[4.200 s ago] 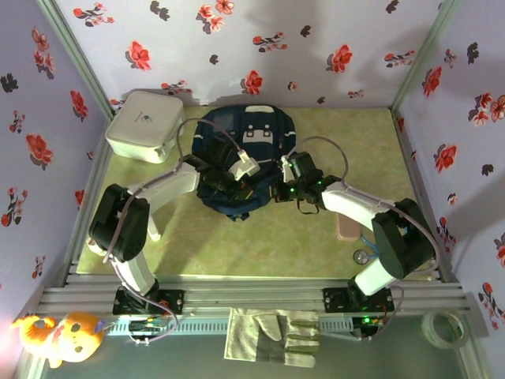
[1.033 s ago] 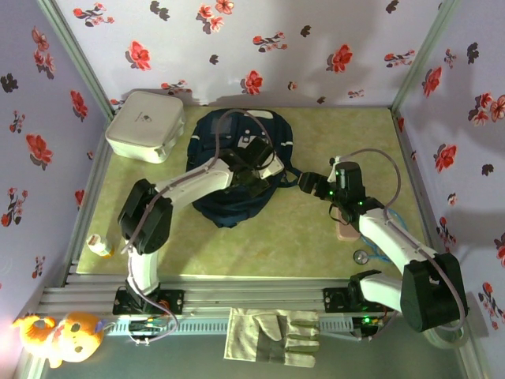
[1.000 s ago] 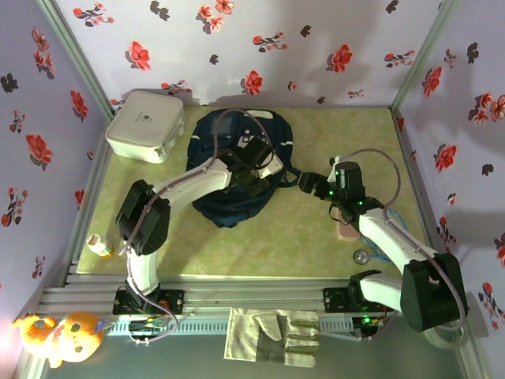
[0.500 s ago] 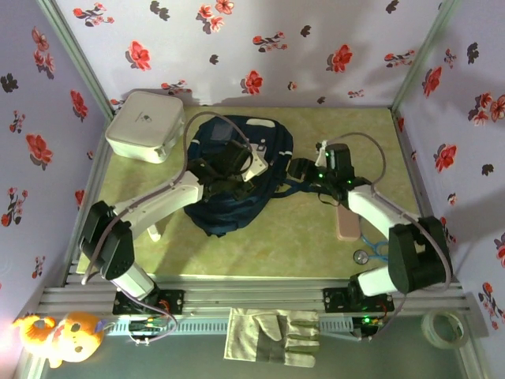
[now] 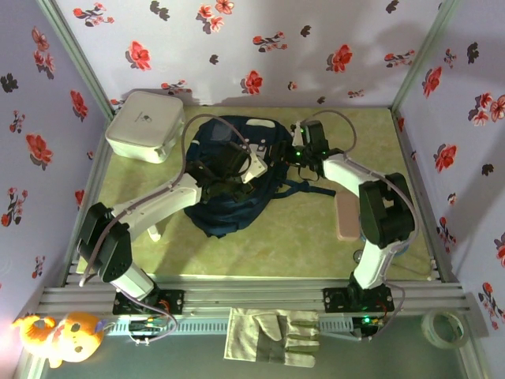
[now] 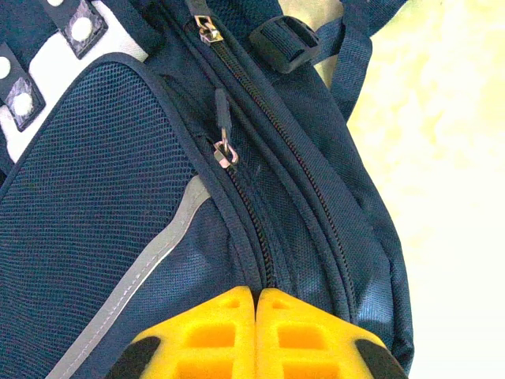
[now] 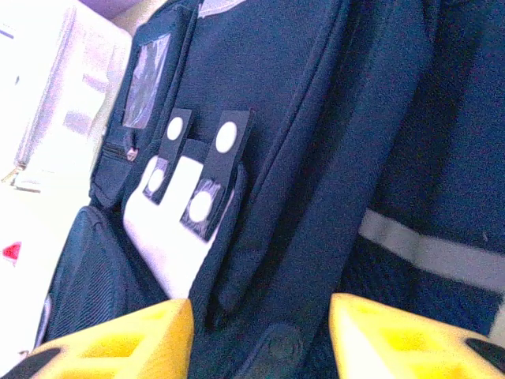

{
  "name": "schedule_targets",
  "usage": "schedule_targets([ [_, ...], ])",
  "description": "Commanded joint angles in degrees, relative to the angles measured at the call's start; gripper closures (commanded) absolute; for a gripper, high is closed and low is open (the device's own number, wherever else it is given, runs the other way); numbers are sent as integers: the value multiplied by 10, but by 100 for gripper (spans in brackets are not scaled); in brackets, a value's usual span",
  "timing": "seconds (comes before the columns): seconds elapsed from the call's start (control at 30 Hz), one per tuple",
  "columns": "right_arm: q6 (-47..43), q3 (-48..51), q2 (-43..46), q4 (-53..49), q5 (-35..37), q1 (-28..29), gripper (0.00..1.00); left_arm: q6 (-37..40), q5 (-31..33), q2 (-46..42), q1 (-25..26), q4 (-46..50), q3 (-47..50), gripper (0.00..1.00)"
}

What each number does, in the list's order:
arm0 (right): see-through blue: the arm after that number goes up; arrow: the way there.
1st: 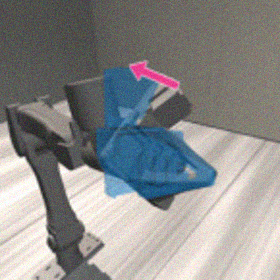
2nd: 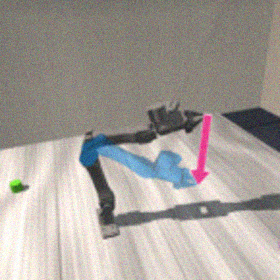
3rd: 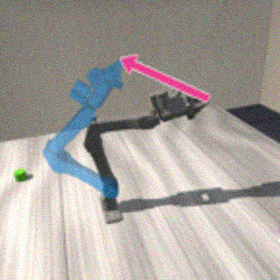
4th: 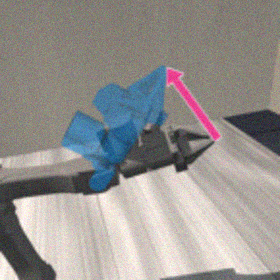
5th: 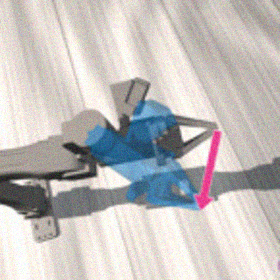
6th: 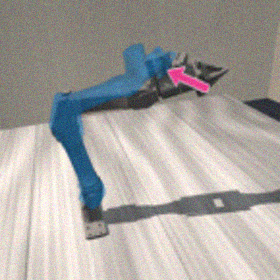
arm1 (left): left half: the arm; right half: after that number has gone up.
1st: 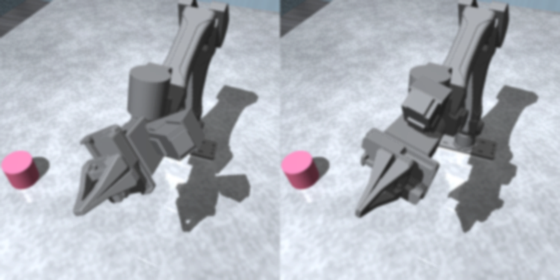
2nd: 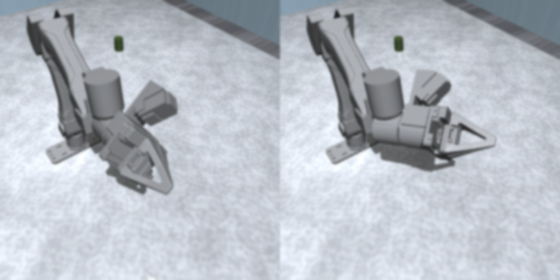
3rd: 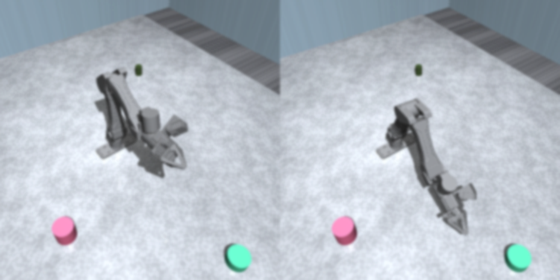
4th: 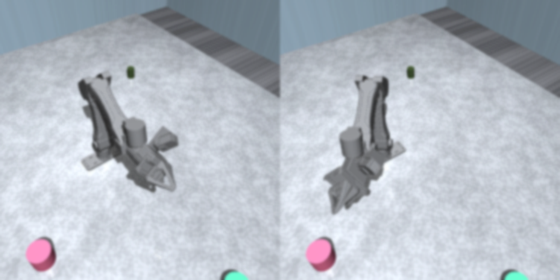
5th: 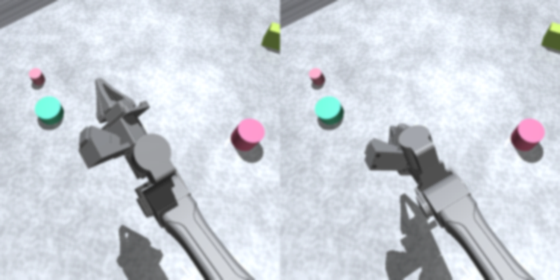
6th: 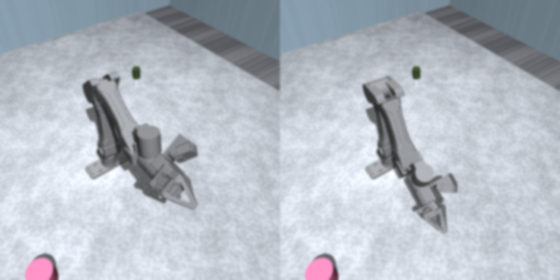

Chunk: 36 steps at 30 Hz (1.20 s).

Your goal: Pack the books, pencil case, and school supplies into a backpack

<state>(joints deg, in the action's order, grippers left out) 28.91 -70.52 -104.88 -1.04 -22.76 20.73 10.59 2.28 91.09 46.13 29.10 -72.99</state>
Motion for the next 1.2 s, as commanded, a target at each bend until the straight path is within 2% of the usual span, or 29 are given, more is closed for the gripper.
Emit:
schedule_targets([
  [0.0,-26,-43,-32,-39,-15,-1,54,-9,-29,-32,2,-24,-1,100],
  [0.17,-24,-58,-41,-53,-30,-1,60,-6,-30,-27,2,-22,-2,100],
  [0.4,-45,-18,-1,-64,-53,0,70,-6,-29,-22,2,-23,-7,100],
  [0.57,-61,8,27,-85,-91,1,73,-5,-23,-15,2,-20,-11,100],
  [0.83,-72,60,81,-74,-96,0,75,-6,-23,-2,2,-15,-20,100],
  [1.0,-72,46,68,-89,-48,0,72,-6,-23,-1,2,-11,-24,100],
  [1.1,-59,26,53,-99,-14,1,60,-6,-23,-1,2,-8,-25,100],
  [1.17,-54,10,42,-109,16,0,58,-5,-23,0,2,-5,-26,100],
])
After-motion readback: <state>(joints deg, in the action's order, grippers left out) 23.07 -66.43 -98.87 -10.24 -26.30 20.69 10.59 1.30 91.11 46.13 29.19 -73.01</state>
